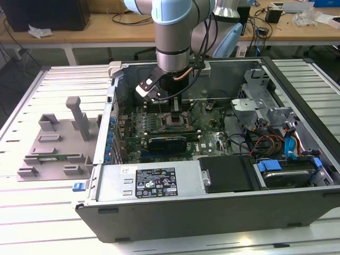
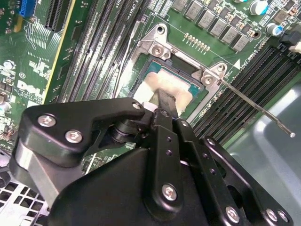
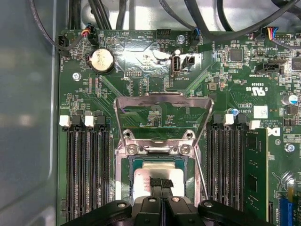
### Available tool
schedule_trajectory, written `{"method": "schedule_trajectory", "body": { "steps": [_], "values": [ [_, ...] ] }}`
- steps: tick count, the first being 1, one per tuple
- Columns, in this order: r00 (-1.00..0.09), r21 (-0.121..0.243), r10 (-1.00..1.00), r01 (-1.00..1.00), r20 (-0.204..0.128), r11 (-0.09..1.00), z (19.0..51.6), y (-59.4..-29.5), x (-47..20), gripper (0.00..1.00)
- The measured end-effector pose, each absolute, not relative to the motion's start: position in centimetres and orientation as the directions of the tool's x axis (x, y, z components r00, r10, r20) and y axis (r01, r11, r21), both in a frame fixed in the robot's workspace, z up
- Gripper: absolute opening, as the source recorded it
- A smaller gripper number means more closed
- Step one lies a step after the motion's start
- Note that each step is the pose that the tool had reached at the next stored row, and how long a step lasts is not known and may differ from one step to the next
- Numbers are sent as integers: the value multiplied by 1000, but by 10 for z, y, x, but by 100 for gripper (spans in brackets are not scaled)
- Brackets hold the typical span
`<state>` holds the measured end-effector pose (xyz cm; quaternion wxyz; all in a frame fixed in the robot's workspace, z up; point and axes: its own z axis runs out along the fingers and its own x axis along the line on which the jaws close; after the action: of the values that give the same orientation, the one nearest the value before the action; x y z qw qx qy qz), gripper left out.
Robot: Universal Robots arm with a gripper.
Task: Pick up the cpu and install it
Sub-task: 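Place the cpu into insertion slot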
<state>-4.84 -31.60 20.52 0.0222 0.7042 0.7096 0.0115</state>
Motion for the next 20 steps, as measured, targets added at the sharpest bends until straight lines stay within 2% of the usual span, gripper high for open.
{"method": "schedule_trajectory", "body": {
  "steps": [12, 20],
  "values": [
    [-7, 48, 1000, 999, -14, 8, 206, -316, -48, 11],
    [-7, 48, 1000, 999, -16, 8, 237, -315, -48, 11]
  ]
}}
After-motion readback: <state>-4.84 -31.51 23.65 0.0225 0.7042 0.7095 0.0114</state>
